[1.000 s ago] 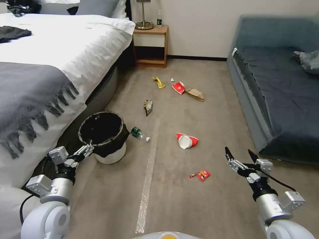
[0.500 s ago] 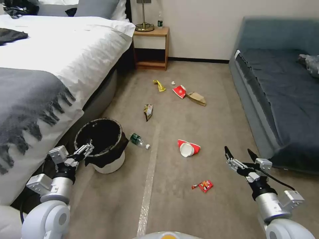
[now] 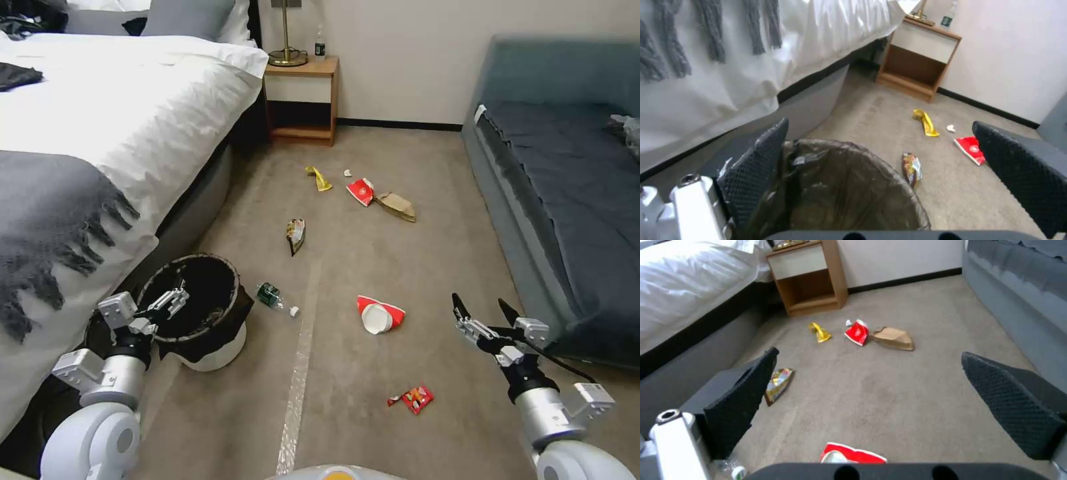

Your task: Pick up the trash can from the floor.

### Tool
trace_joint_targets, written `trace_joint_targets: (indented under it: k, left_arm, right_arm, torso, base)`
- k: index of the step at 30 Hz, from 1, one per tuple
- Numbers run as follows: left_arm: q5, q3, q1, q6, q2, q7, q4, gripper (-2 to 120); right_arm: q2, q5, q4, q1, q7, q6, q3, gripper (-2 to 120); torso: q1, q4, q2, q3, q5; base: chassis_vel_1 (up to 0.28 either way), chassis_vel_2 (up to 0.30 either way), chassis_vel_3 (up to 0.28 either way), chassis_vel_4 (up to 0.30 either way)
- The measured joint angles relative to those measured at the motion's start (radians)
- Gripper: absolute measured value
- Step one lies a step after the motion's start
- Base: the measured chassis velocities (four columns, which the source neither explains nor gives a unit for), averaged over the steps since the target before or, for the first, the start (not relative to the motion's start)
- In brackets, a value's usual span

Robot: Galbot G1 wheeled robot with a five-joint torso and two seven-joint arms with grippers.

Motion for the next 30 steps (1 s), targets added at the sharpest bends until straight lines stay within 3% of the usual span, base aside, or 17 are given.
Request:
trace_joint_targets:
  k: [7,11,13,16,23,25,30]
  left_arm:
    - [-0.046,-0.028,0.002,0.046,0.025,-0.038,-0.013,100]
    - [-0.062,-0.07,-0.007,0.116,0.048,-0.085,-0.008,100]
    - [-0.112,-0.111,-0.032,0.204,0.076,-0.134,0.021,100]
    - [-0.167,-0.133,-0.071,0.267,0.109,-0.167,0.052,100]
    - [-0.232,-0.123,-0.169,0.35,0.169,-0.208,0.143,100]
    - [-0.247,-0.1,-0.207,0.408,0.18,-0.24,0.181,100]
    - [-0.271,-0.084,-0.226,0.46,0.18,-0.275,0.196,100]
  right_arm:
    - [0.009,-0.003,0.007,-0.018,-0.002,0.001,0.004,100]
    - [0.01,-0.004,0.008,-0.024,-0.004,0.005,0.006,100]
    - [0.004,-0.004,0.006,-0.025,-0.004,0.007,0.007,100]
    - [-0.004,-0.004,0.001,-0.025,-0.004,0.008,0.009,100]
    - [-0.02,0.001,-0.006,-0.019,-0.002,0.009,0.015,100]
    - [-0.024,0.003,-0.009,-0.015,0.004,0.009,0.015,100]
    - [-0.033,0.003,-0.017,-0.011,0.008,0.006,0.015,100]
  torso:
    - [0.0,0.0,0.0,0.0,-0.0001]
    - [0.0,0.0,0.0,0.0,0.0]
    - [0.0,0.0003,0.0,0.0,-0.0003]
    - [0.0,0.0002,0.0,0.0,-0.0002]
    - [0.0,-0.0001,0.0,0.0,-0.0001]
    - [0.0,-0.0001,0.0,0.0,-0.0002]
    - [0.0,0.0,0.0,0.0,-0.0001]
  base:
    - [0.0,0.0,0.0,0.0]
    - [0.0,0.0,0.0,0.0]
    - [0.0,0.0,0.0,0.0]
    - [0.0,0.0,0.0,0.0]
    - [0.0,0.0,0.0,0.0]
    - [0.0,0.0,0.0,0.0]
    - [0.0,0.0,0.0,0.0]
